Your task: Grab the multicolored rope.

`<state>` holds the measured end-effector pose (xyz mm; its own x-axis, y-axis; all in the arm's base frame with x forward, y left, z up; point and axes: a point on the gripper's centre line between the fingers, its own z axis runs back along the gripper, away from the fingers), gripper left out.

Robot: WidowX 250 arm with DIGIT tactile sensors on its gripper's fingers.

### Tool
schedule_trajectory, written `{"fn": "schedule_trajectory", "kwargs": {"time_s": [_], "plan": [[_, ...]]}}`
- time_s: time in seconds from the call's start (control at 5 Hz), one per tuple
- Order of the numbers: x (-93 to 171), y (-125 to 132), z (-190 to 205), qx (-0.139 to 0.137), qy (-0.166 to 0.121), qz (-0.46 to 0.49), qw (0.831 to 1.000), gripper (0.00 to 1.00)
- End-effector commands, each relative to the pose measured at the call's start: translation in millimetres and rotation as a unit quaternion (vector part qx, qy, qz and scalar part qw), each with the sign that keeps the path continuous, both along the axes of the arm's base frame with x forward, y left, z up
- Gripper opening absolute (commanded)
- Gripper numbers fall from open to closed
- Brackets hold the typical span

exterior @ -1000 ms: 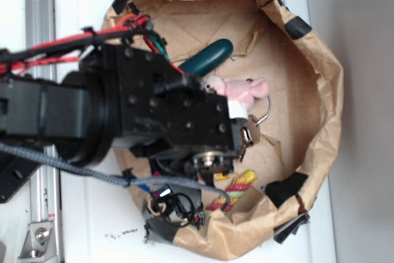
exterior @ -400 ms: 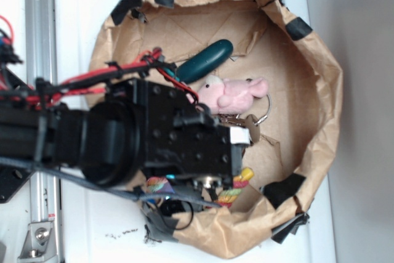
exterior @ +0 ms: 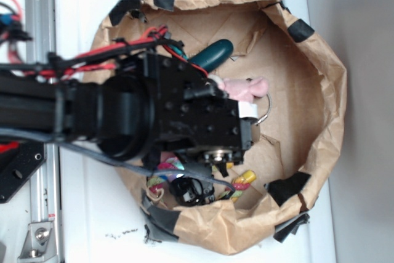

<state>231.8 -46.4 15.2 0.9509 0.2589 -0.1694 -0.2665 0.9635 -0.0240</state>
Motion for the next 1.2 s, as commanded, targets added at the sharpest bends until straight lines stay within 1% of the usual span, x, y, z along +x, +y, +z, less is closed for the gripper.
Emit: {"fn": "schedule_trajectory", "kwargs": {"time_s": [0.0, 0.2, 0.4, 0.6, 0.8, 1.0], "plan": [[-3.9, 7.6, 6.3, 0.014, -0.041, -0.015, 0.999, 0.00], [5.2, 13.5, 12.6, 0.012, -0.061, -0.013, 0.998, 0.00], [6.4, 12.5, 14.5, 0.014, -0.070, -0.015, 0.997, 0.00], [1.6, 4.9, 21.1, 0.014, -0.081, -0.022, 0.996, 0.00], [5.6, 8.7, 54.7, 0.017, -0.126, -0.040, 0.991, 0.00], [22.2, 41.6, 104.6, 0.005, -0.206, -0.069, 0.976, 0.00]]}}
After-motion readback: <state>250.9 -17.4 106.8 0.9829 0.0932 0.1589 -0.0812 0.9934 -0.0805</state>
